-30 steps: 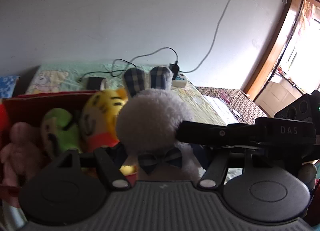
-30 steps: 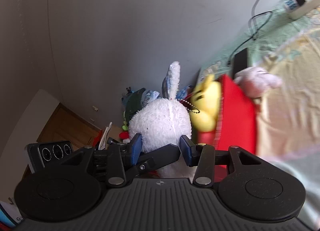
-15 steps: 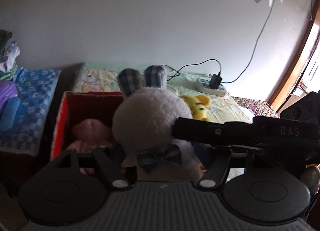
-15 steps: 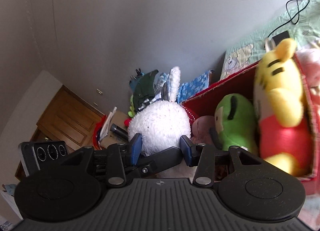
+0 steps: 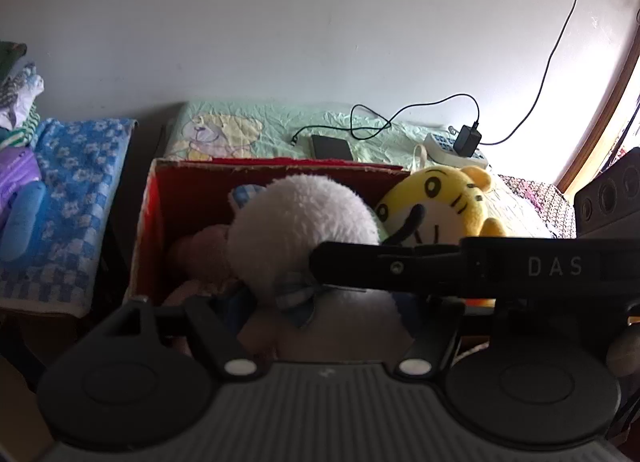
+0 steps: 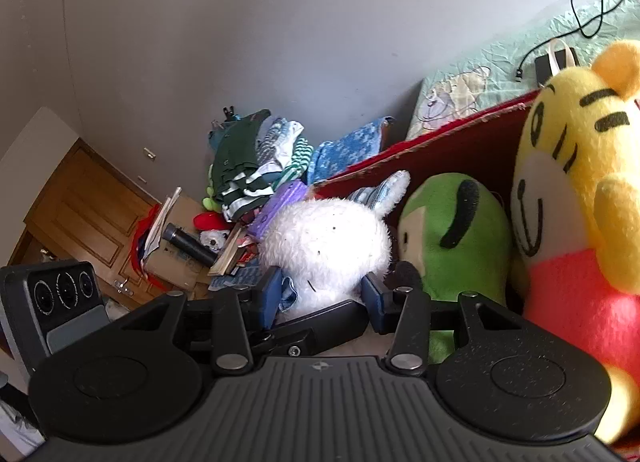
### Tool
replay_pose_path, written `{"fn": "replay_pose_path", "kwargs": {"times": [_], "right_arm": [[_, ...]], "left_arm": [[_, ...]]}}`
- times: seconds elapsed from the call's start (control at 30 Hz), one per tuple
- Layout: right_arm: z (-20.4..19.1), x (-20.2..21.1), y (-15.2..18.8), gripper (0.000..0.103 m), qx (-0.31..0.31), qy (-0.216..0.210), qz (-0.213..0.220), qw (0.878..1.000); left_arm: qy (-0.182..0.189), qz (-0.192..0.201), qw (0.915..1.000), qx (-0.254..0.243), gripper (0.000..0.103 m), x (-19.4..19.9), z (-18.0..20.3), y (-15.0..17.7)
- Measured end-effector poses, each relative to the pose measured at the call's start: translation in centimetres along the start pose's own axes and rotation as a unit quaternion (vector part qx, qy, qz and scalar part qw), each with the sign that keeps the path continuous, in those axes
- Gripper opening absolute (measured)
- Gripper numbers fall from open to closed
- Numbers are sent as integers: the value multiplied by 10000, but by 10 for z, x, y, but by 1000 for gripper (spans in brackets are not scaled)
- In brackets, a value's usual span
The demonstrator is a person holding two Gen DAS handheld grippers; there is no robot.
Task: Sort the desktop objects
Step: 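Carry the white bunny with both grippers over the red box, then lower the white bunny into the box beside the pink bear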
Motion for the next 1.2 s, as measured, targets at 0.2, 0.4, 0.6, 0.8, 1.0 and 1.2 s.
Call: {"fn": "replay_pose_path", "kwargs": {"times": [0.2,0.4,0.6,0.8,1.0,1.2], "right_arm": [[8,-4,-1,47,251,434,2,9987],[19,-2,-1,47,398,776,-1,9962],[19,-12,4,45,752,1043,-171,9916],[20,-17,2,45,702,985,-182,9925],[17,-19,3,46,796,1006,-171,9916],[19,-12,-1,49,527,833,-49,9951]], "left_arm": [[142,-249,9996,1,72,-20,-1,5],[272,-415,9988,-36,75,-35,9,13],[185,-650,9977,-114,83,-49,13,20],[239,-672,9974,27,84,-39,3,19],[-39,-498,9987,-118,84,-20,0,15],[-136,-423,9990,67,80,-7,-8,13]]}}
Point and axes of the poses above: each gripper's, at about its wrist camera, not at the fingertips, and x roughly against the way its jaws point, z to its right, y to its underside, the point moved 7 cm from there along -x, roughly the way its jaws point
